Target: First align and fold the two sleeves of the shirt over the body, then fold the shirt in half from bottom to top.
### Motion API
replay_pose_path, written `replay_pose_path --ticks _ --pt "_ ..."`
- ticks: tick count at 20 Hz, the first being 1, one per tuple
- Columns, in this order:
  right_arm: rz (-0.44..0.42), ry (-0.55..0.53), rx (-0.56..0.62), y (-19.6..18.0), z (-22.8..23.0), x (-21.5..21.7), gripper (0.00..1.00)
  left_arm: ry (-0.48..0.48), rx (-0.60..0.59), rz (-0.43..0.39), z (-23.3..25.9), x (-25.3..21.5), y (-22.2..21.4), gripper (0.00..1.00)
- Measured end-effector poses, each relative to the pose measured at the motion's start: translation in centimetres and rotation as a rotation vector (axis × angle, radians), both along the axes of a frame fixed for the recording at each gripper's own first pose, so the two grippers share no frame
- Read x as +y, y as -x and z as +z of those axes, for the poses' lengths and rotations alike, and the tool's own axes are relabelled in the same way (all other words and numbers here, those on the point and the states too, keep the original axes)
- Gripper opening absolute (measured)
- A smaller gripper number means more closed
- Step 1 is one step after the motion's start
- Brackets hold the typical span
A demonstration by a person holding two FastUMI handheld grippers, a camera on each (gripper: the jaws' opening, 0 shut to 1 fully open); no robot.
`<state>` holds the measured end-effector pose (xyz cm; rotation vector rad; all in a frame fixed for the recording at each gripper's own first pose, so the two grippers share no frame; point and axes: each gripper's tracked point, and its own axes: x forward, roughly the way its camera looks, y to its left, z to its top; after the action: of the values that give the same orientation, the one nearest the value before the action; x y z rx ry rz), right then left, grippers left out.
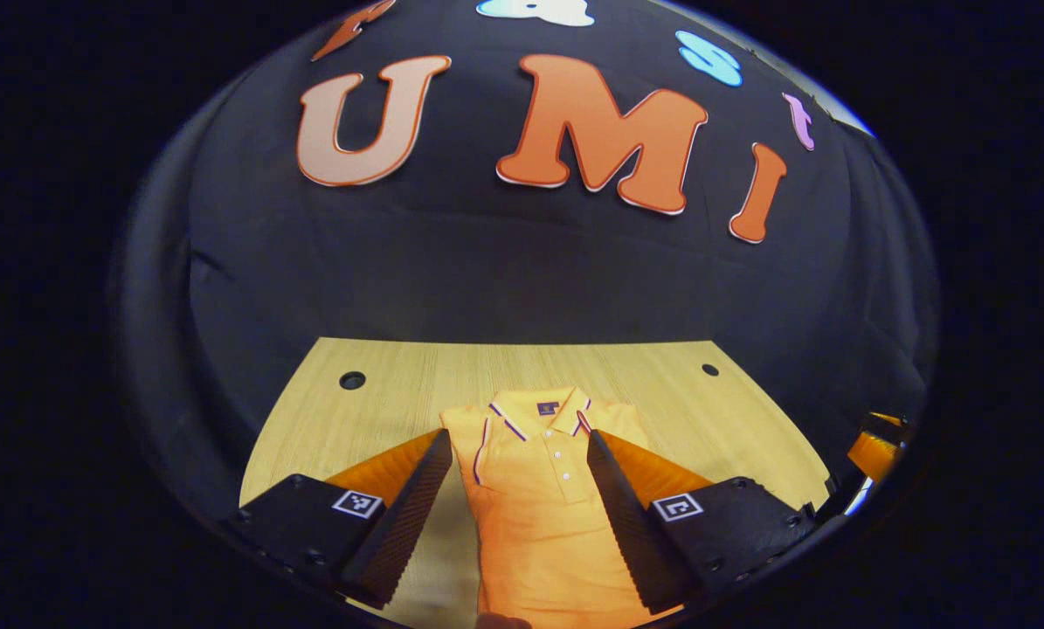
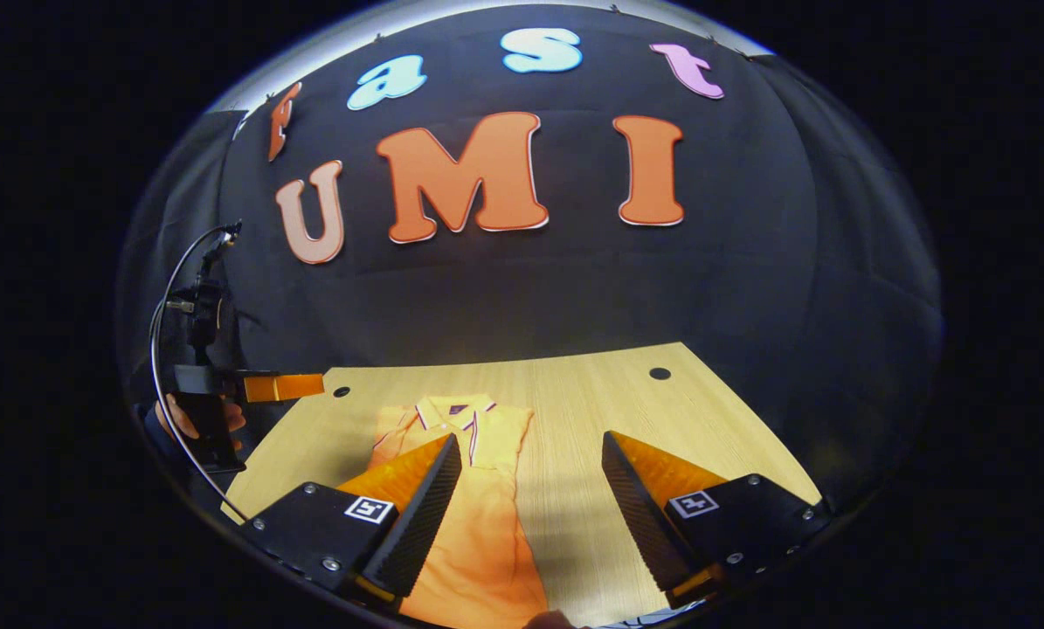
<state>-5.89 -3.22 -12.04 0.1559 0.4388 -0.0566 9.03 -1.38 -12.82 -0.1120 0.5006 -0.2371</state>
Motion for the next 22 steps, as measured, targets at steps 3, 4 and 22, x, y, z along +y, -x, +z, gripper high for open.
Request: replay_pose_path --ticks 3,4,22 --pt "0.061 0.027 -0.043 0.2 0.7 0.6 0.99 -0.001 -0.138 0.051 3.2 0.3 3.0 0.96" --pt "0.072 0.034 -0.065 0.4 1.2 0.6 0.99 -0.002 -0.215 0.073 4.6 0.6 3.9 0.96" --pt "0.242 0.014 0.078 6.4 -5.8 1.6 0.99 -0.155 -0.108 0.152 -2.2 1.5 17.7 0.98"
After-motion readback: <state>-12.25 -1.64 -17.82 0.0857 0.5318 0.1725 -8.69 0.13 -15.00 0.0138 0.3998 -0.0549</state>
